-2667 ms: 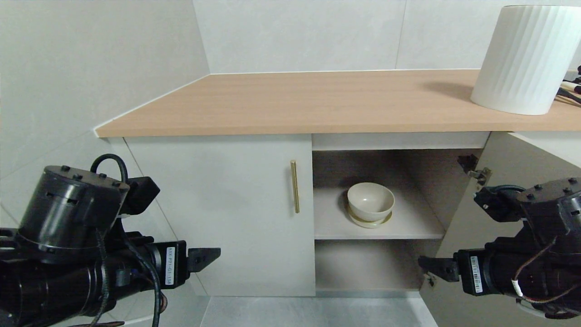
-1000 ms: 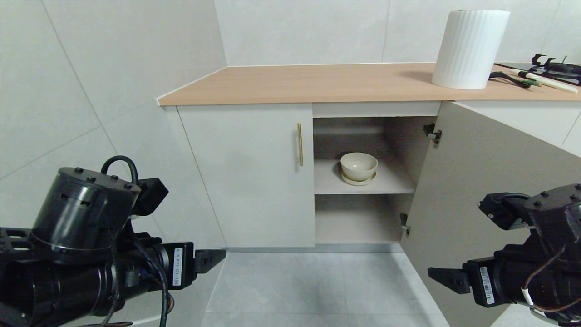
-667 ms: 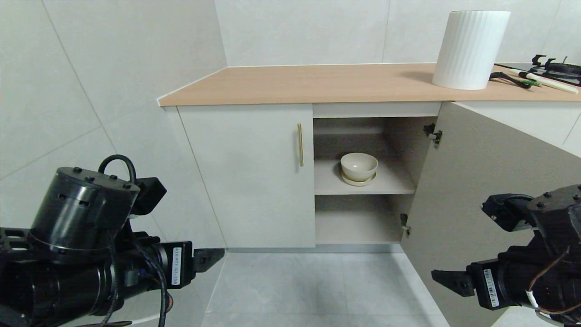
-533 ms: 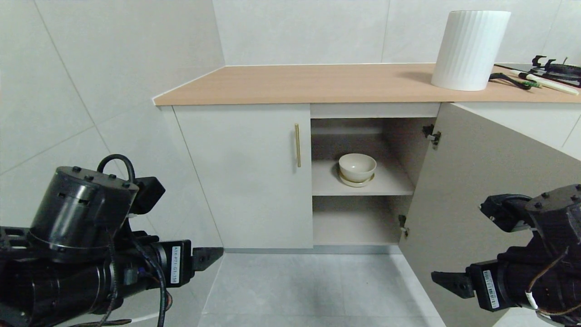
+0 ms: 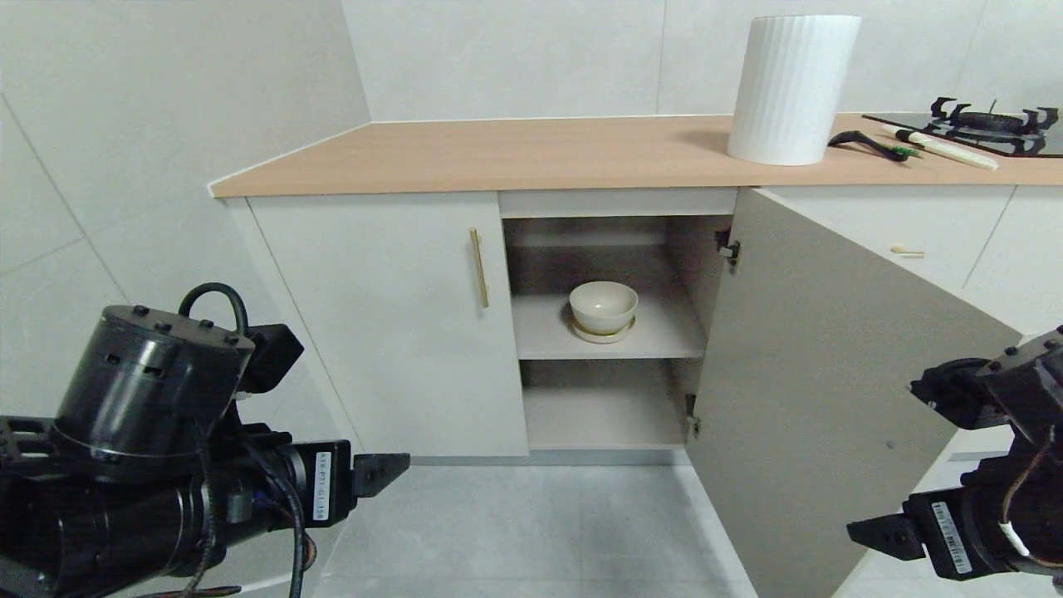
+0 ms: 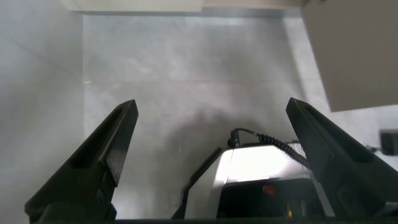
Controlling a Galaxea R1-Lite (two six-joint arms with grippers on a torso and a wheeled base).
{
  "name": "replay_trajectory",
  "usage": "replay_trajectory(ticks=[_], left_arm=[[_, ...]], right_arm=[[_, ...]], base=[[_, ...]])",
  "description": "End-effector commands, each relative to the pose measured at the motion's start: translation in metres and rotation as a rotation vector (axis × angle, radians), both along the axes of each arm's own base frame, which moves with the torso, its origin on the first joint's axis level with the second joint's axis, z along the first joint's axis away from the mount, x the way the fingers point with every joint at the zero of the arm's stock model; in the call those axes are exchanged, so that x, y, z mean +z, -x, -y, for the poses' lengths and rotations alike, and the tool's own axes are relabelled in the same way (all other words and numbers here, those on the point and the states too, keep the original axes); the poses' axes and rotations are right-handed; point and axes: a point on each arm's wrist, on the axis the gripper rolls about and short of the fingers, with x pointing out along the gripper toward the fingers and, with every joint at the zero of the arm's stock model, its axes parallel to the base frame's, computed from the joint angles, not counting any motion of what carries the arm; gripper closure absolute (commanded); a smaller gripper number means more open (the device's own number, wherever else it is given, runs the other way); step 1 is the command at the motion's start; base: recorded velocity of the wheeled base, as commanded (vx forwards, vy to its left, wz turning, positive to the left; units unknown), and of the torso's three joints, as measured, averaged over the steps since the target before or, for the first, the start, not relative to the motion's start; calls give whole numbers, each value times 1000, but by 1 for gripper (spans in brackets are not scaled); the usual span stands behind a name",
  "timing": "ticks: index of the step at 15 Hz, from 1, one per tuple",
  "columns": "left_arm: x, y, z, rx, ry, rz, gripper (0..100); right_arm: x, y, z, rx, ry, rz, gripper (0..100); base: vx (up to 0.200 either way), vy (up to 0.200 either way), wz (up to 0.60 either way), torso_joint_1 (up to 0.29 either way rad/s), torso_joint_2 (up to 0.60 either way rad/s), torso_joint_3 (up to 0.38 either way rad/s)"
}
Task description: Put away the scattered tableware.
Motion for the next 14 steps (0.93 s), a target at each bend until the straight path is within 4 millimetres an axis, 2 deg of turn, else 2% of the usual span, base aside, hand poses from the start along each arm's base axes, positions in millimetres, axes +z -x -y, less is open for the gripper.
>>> replay_trajectory(ticks=[1,4,6,8,10,14], left_arm=[[-2,0,0,-2,-3,-6,0],[-2,0,0,-1,-3,-9,0],[-2,0,0,-1,-3,-9,0],[-2,0,0,0,-2,-9,0],[-3,-1,1,-1,-3,-12,0],[-2,-1,1,0,-1,-8,0]], right_arm=[[10,1,5,-23,-6,11,0],[22,16,15,6,15,18,0],[32,19,20,-28,12,72,0],[50,29,28,-51,-26,166,0],[58,37,32,-30,-46,218,0],[65,28,53,-159,19,259,0]], base=[[0,0,0,0,0,0],[0,0,0,0,0,0],[0,0,0,0,0,0],[0,0,0,0,0,0],[0,0,0,0,0,0],[0,0,0,0,0,0]])
